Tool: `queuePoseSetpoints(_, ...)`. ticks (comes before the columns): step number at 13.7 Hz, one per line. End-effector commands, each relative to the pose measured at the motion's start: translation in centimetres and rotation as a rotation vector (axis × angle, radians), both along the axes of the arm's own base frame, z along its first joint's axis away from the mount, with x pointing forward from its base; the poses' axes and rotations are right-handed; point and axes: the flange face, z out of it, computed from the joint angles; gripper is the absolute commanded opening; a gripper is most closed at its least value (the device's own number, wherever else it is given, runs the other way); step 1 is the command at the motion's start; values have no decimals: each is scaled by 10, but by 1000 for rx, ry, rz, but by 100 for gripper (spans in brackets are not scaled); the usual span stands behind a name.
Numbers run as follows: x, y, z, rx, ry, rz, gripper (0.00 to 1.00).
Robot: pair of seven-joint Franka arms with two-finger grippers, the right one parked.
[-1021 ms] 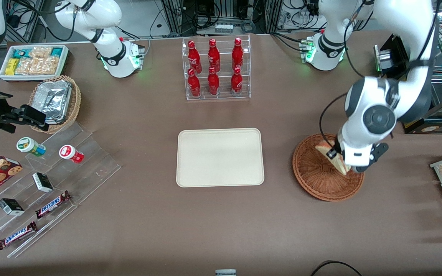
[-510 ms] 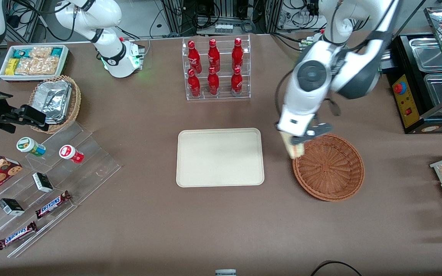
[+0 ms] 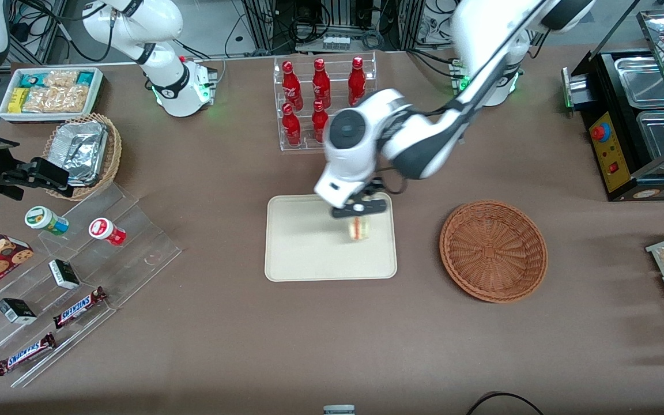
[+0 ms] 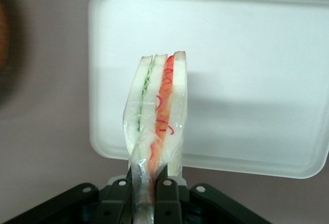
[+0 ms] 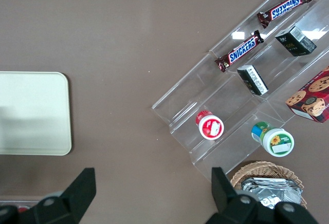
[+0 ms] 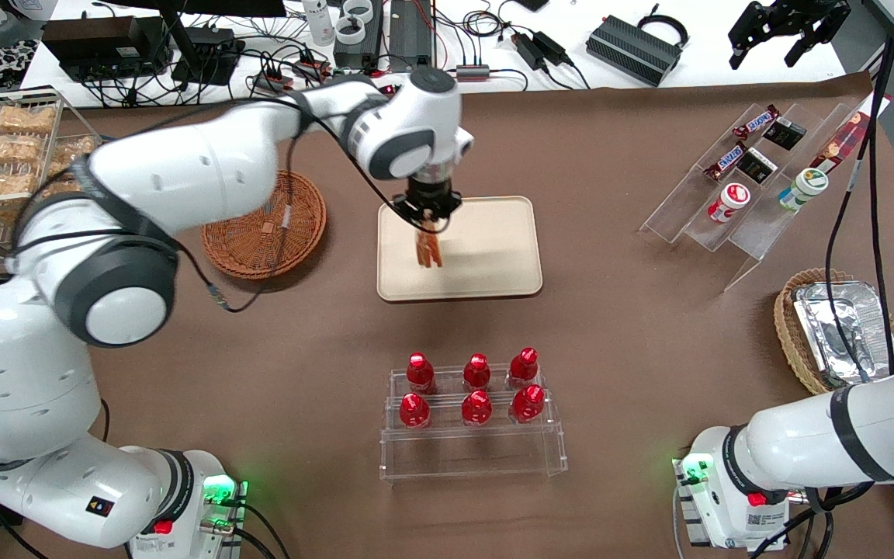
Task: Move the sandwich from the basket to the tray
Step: 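Carry the sandwich with the left gripper over the cream tray, then lower the sandwich onto the tray and open the left gripper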
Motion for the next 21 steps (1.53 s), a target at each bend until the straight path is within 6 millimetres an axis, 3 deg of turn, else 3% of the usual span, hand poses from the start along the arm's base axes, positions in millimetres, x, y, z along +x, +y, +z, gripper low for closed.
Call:
queuePoseSetpoints(1, 6, -24, -37, -22, -21, -34, 0)
queuePoseSetpoints(5, 6, -33, -67, -1, -25, -48, 0)
queuePoseSetpoints(10, 19, -34, -77, 4, -50, 9, 0)
queuePoseSetpoints(11, 18, -36, -77, 3, -56, 22, 12)
queuePoseSetpoints(12, 18, -35, -78, 5, -57, 25, 71)
queuePoseSetpoints(13, 20, -34, -79, 8, -59, 28, 99)
queuePoseSetpoints(14, 21, -34, -76, 4, -63, 30, 100)
queuePoseSetpoints(16, 26, -31, -48, -6, -89, 47, 100)
queuePoseSetpoints(18, 24, -19, 34, 5, -155, 136, 100)
queuePoseSetpoints(19, 25, -4, 72, 28, -174, 184, 100)
queuePoseSetpoints(21, 30, 28, 128, 35, -160, 251, 100)
